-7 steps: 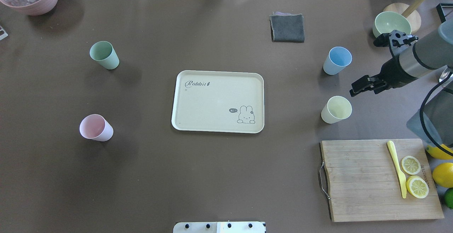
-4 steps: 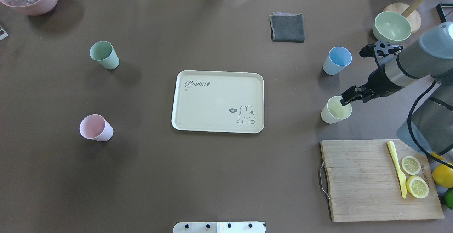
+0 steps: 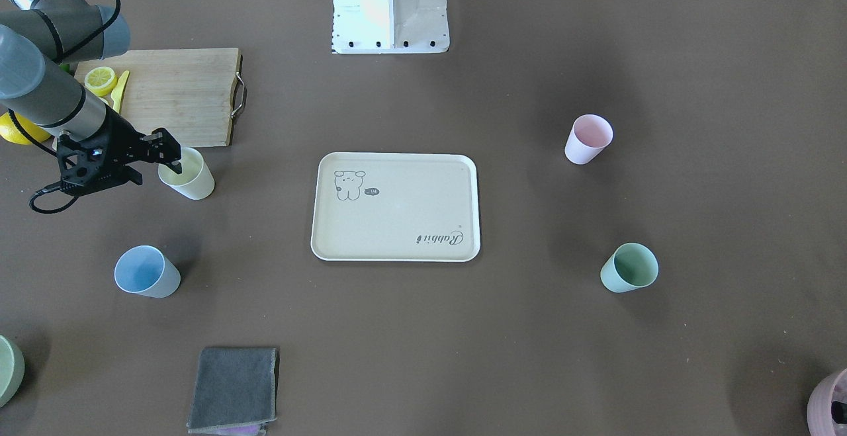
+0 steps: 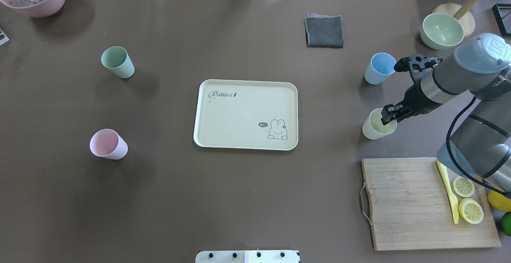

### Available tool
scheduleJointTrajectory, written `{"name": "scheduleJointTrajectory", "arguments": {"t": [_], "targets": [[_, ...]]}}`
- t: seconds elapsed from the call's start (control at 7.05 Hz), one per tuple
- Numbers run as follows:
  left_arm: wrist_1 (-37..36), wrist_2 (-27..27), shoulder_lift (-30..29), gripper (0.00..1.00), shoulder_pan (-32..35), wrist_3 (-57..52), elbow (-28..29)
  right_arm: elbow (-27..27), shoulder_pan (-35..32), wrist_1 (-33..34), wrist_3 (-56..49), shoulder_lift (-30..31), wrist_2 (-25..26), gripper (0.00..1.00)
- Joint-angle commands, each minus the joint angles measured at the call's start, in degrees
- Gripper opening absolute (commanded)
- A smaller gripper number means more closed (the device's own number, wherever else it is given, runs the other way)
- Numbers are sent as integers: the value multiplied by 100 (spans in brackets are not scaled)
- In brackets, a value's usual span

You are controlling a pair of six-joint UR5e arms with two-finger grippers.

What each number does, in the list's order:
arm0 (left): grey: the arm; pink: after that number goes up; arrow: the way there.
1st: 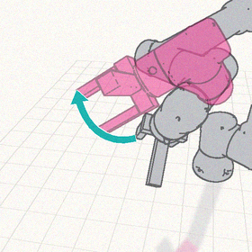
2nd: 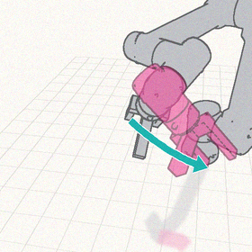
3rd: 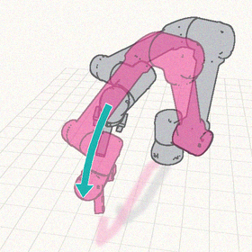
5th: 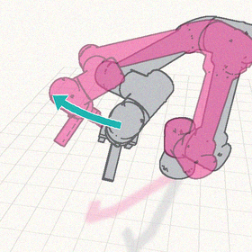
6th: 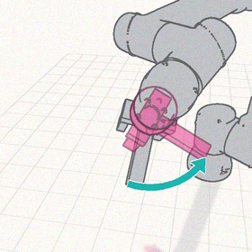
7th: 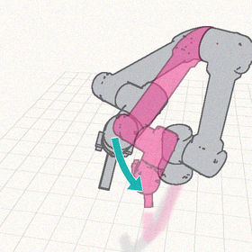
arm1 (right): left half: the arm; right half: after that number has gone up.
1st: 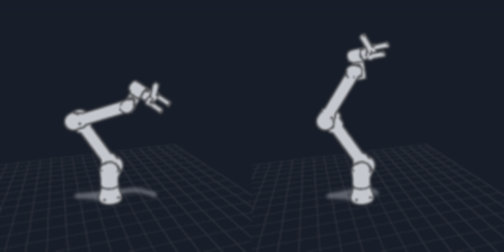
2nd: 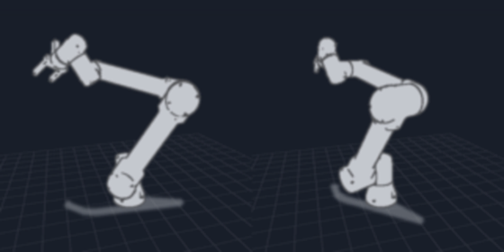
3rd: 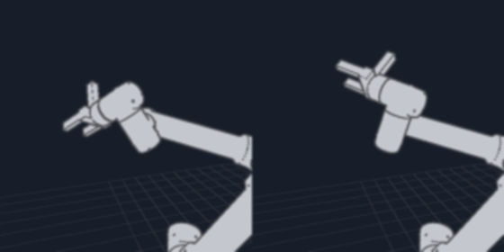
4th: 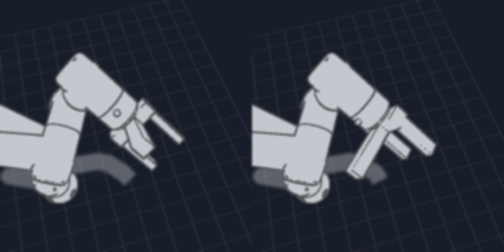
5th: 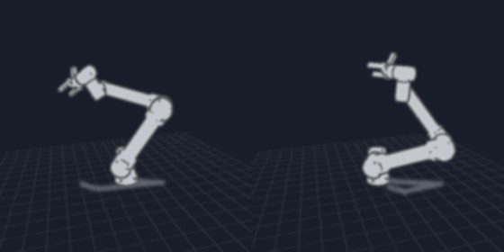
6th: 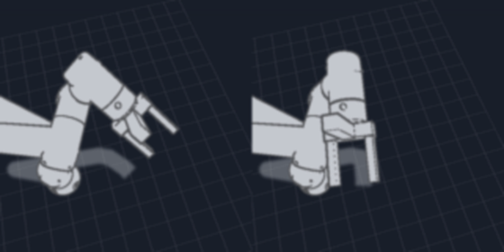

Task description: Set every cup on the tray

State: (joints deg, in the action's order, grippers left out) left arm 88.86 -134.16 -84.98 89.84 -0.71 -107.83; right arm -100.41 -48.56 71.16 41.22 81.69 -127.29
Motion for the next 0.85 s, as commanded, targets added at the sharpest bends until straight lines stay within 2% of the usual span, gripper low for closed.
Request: {"name": "scheduleJointTrajectory", "arguments": {"t": [0.0,0.14,0.28,0.43,0.57,0.71], "targets": [[25,-14,-44,97,-202,578,34,-13,22,20,0,-39,-85,0],[287,-5,-53,97,-508,1364,34,-31,-30,29,0,-66,-164,0],[959,21,-27,96,-903,2538,8,-74,-144,421,9,-396,-252,0],[1453,39,16,95,-1342,3385,-10,-310,-145,1164,17,-809,-244,0],[1806,57,17,95,-1746,4038,-45,-364,-40,1372,513,-1117,-226,0],[1984,318,26,94,-2255,4679,-211,-339,222,1391,1014,-1416,-165,0]]}}
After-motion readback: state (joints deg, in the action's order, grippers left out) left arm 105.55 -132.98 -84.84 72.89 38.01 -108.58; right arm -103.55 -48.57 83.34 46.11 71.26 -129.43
